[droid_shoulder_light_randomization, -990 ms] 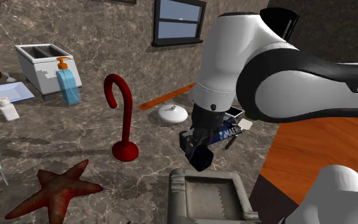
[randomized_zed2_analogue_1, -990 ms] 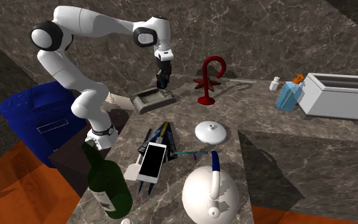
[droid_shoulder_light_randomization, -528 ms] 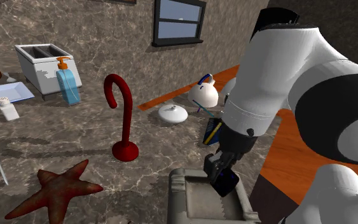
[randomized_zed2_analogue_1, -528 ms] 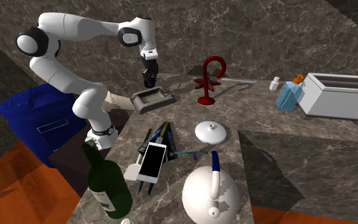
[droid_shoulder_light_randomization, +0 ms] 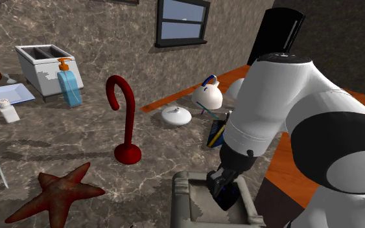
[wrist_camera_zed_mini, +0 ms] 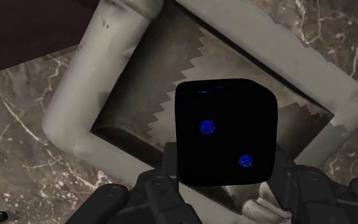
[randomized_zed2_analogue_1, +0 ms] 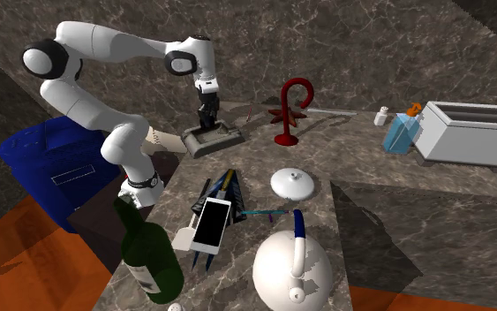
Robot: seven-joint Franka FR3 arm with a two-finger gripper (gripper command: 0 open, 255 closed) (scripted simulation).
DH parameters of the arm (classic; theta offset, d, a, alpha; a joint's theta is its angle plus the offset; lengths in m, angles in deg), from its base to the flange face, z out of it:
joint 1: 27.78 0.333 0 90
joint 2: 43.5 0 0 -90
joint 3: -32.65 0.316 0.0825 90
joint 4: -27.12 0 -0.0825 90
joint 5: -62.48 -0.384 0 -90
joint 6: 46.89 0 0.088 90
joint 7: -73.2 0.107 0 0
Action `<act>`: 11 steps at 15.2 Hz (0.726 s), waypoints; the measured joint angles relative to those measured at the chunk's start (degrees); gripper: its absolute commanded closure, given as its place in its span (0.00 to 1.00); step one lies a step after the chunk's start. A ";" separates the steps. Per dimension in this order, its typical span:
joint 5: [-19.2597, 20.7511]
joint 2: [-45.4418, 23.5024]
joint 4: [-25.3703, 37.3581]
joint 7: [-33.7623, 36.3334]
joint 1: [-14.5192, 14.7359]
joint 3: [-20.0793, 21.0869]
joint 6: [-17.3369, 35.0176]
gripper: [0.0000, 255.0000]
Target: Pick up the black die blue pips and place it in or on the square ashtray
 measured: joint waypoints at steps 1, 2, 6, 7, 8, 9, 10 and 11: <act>-0.13 -0.15 -0.66 -0.07 0.02 0.15 0.80 1.00; -0.23 -0.24 -1.40 -0.20 0.04 0.25 1.62 1.00; -0.83 -0.65 -3.51 -0.14 0.30 0.96 4.16 1.00; -0.85 -0.70 -3.63 -0.16 0.30 0.99 4.33 1.00; -0.85 -0.71 -3.69 -0.17 0.30 1.00 4.41 1.00; -0.86 -0.72 -3.72 -0.18 0.30 1.00 4.45 1.00; -0.86 -0.73 -3.73 -0.18 0.30 1.01 4.47 1.00; -0.86 -0.73 -3.74 -0.18 0.30 1.01 4.48 1.00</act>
